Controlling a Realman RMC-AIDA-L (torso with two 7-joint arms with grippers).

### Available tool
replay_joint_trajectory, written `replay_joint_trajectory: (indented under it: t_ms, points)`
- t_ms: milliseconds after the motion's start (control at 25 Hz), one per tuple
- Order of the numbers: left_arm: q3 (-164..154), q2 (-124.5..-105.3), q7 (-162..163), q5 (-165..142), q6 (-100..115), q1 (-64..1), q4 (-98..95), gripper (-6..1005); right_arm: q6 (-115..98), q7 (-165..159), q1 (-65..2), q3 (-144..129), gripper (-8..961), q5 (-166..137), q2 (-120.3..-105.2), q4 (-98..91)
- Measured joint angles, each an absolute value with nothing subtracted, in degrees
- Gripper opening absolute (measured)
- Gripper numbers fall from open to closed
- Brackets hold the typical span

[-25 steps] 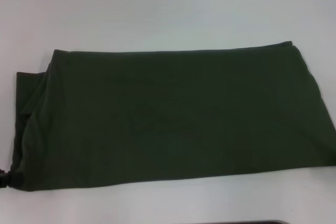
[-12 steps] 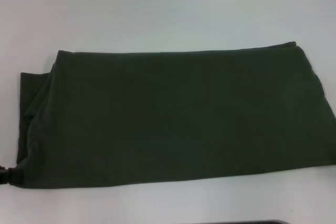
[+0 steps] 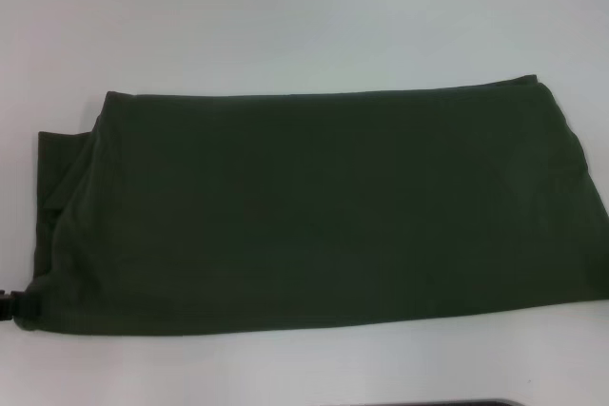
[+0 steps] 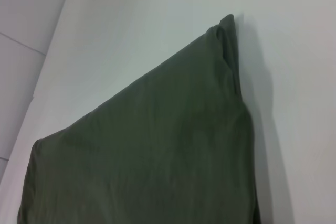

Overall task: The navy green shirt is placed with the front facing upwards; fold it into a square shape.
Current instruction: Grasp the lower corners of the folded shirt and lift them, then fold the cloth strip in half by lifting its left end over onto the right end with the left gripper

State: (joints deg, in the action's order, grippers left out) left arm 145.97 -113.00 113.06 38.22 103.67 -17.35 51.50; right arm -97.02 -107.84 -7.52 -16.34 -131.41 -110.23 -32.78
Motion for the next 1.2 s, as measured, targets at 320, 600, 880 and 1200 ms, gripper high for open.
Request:
replay_joint_trajectory:
  t_ms: [320,600,880,1200]
  points:
    - [146.02,-112.37,113.82,35.94,104.99,-17.97,51.69,86,-97.69,-109.65,-8.04,-14.23,188,-131.14,-109.36,-32.78]
    - [150.39,-111.01,113.88,36.13,105.23,-19.59,52.12,121,-101.45,-109.68,-10.20,-8.17,444,-131.10,-108.08,-32.85]
    - [161.17,-110.92,112.17,40.40,100.68,-23.92,51.19,130,-103.10,-109.67,-14.10,-5.28,515,-129.62,-107.54,-33.89]
    - [160.90,-114.87,110.39,43.19,95.93,-28.76,48.67,263,-103.08,-108.43,-17.71,-5.18,624,-125.52,-108.03,-34.02]
